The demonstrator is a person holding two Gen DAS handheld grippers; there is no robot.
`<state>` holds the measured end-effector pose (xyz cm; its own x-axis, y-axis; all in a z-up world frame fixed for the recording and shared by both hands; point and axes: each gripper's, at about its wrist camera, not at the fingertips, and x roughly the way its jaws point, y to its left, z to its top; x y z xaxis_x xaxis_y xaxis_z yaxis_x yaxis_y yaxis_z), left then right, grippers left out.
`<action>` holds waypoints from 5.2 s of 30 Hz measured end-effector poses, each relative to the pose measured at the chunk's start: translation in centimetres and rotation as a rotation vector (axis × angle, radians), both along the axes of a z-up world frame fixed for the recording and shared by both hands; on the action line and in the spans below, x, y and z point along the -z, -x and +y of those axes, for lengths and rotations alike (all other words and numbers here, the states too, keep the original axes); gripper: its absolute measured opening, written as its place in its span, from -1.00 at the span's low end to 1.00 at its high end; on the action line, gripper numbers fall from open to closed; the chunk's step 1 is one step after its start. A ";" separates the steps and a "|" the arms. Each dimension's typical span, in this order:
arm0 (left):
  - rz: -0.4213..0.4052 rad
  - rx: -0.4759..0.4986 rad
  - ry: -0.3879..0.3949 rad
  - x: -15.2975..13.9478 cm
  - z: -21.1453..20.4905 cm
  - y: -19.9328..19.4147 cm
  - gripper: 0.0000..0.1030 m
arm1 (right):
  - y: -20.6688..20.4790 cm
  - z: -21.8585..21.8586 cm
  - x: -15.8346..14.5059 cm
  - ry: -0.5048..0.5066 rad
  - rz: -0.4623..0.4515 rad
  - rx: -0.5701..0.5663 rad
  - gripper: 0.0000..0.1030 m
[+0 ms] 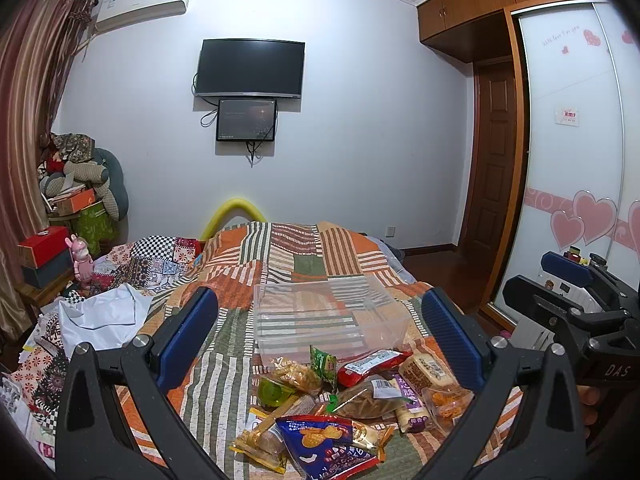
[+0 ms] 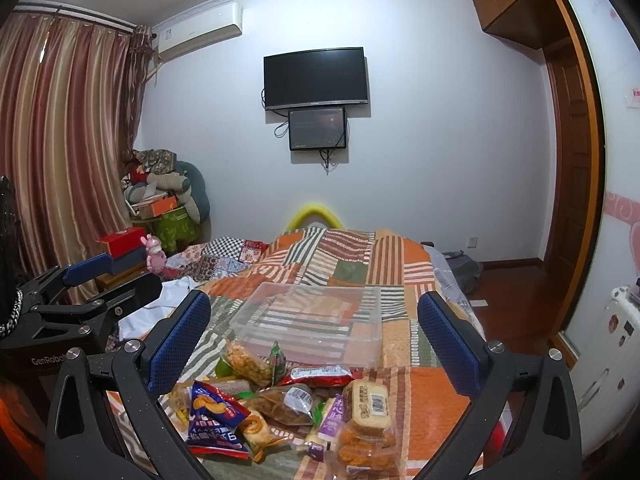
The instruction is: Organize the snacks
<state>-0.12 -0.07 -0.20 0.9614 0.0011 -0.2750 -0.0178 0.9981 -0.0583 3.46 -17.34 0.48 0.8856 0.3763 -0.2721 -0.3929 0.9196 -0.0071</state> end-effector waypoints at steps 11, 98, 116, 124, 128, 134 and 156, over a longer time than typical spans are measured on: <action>-0.007 0.005 -0.003 -0.2 -0.5 0.2 1.00 | 0.1 -0.1 -0.1 -0.005 -0.003 0.003 1.00; 0.604 0.072 0.126 16.6 7.1 -9.4 0.37 | -10.0 -5.9 12.3 0.015 0.607 0.062 0.29; 0.635 0.177 0.052 18.7 4.0 -10.6 -0.28 | -12.4 -4.7 14.2 -0.020 0.701 -0.002 0.17; 0.634 0.182 0.058 18.1 3.7 -10.5 -0.29 | -12.1 -5.0 14.0 -0.063 0.723 0.000 0.01; 0.598 0.177 0.051 16.5 3.6 -9.9 -0.29 | -11.6 -5.5 12.8 -0.074 0.685 0.013 0.01; 0.520 0.151 0.049 13.8 3.9 -8.9 -0.29 | -11.1 -5.7 10.7 -0.079 0.623 0.030 0.01; 0.316 0.110 0.085 5.8 5.6 -13.5 -0.29 | -14.3 -2.1 5.3 -0.064 0.444 -0.028 0.01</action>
<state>13.36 5.51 -6.00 0.8217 -0.1333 -0.5541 0.0588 0.9869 -0.1502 17.72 -19.46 -4.79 0.6778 0.4268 -0.5987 -0.3699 0.9017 0.2240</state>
